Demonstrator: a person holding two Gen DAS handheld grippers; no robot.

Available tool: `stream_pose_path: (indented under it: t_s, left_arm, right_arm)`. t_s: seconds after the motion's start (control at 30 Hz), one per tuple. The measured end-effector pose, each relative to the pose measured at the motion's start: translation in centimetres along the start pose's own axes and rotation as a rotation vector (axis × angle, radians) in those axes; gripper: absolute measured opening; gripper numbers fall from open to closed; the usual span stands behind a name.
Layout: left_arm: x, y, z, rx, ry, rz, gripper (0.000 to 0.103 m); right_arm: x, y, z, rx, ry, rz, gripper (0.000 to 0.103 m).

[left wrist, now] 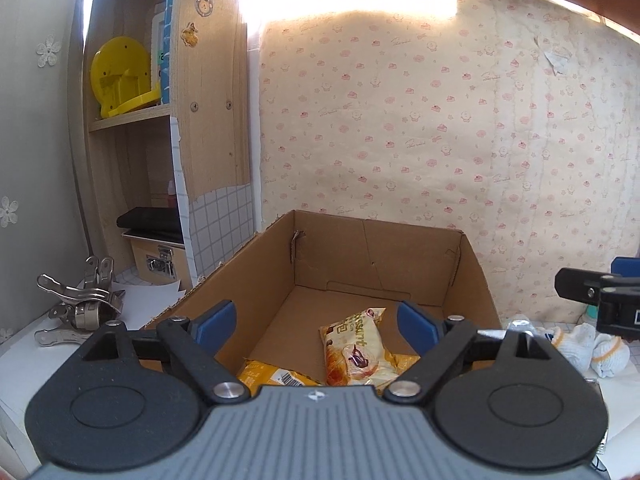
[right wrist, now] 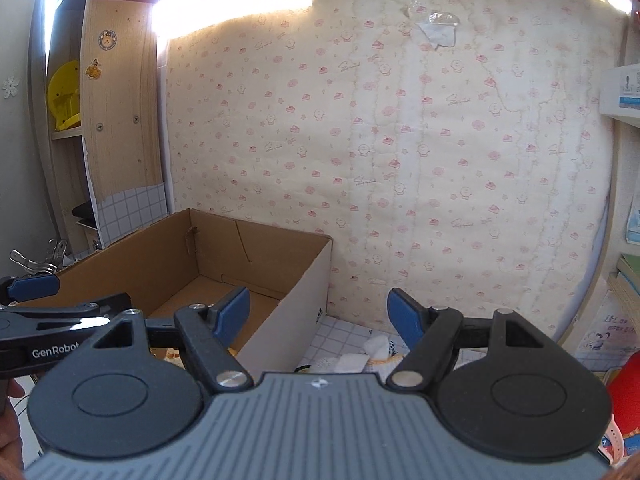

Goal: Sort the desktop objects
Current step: 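Carry the croissant bag and white glove into the box and open both grippers, then grasp the silver foil packet with the right gripper while the left gripper grasps a white glove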

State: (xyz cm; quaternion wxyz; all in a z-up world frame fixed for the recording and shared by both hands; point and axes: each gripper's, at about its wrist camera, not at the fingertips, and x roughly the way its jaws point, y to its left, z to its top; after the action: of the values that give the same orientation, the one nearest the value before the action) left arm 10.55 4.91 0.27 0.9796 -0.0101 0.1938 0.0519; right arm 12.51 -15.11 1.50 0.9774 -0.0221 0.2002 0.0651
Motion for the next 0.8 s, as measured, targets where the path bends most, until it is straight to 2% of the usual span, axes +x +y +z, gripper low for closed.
stream_pose_path:
  t_s: [0.07,0.2,0.4,0.57,0.8]
  left_arm:
    - [-0.7,-0.3,0.0,0.000,-0.012,-0.018,0.090]
    - [-2.6,-1.5,-0.2,-0.007,-0.041,-0.098,0.090]
    - [-4.7,-4.2,-1.6,0.021,-0.058,-0.183,0.091]
    - [-5.6,-5.8,-3.2,0.042,-0.054,-0.217,0.091]
    - [-6.5,-7.0,-4.5,0.091,-0.068,-0.204,0.091]
  right_arm:
    - [-0.8,-1.0,-0.8,-0.005,0.001,-0.040,0.074]
    - [-2.1,-3.3,-2.9,0.005,0.029,-0.105,0.074]
    - [-3.5,-6.8,-7.5,0.059,0.109,-0.182,0.075]
    - [-2.6,-7.9,-10.8,0.078,0.187,-0.199,0.076]
    - [0.7,-7.9,-12.6,0.112,0.246,-0.191,0.077]
